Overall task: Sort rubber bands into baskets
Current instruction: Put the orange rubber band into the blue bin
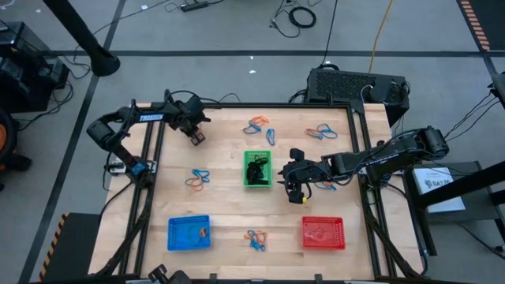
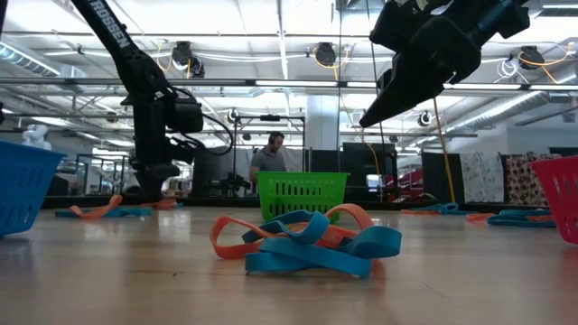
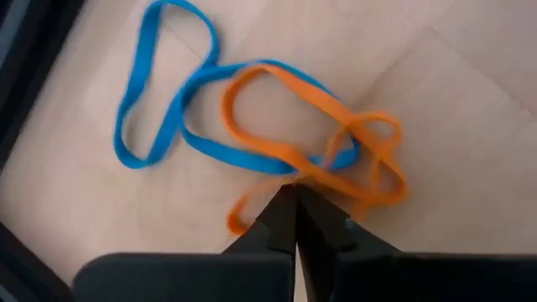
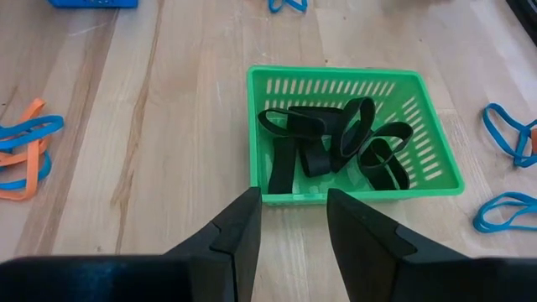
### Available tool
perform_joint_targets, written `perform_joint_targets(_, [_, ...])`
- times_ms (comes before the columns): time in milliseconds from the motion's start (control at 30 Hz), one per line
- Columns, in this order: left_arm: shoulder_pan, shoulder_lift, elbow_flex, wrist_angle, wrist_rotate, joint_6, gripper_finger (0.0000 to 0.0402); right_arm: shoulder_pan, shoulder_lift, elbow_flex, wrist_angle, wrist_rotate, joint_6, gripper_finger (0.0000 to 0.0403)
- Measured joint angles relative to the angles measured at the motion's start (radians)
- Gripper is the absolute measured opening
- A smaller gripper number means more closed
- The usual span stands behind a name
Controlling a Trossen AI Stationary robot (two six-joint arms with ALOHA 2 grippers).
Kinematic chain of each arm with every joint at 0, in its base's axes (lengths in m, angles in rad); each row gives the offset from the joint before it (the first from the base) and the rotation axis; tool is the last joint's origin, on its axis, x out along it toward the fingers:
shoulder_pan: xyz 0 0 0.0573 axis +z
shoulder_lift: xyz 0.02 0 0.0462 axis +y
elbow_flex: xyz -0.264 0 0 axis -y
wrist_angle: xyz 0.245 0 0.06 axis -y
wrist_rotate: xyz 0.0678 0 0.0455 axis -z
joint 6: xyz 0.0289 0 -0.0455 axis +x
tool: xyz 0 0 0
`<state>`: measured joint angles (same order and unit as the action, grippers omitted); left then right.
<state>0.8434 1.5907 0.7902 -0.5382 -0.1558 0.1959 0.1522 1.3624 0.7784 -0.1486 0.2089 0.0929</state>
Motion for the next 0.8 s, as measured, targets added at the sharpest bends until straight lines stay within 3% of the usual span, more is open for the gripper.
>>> perform_joint_targets(300, [-0.104,-0.137,0.000,-0.166,0.053,-0.042,0.0002,0.000,0.000,0.000,-0.001,0.000,-0.008,0.0130])
perform_joint_targets(500, [-0.152,-0.197,0.000,-0.175,0.097,-0.086,0.0006,0.000,0.000,0.000,0.001,0.000,-0.008,0.0130])
perform_joint_targets(800, [-0.157,-0.107,0.000,-0.065,0.007,-0.074,0.0097,0.000,0.000,0.000,0.000,0.000,0.013,0.0130])
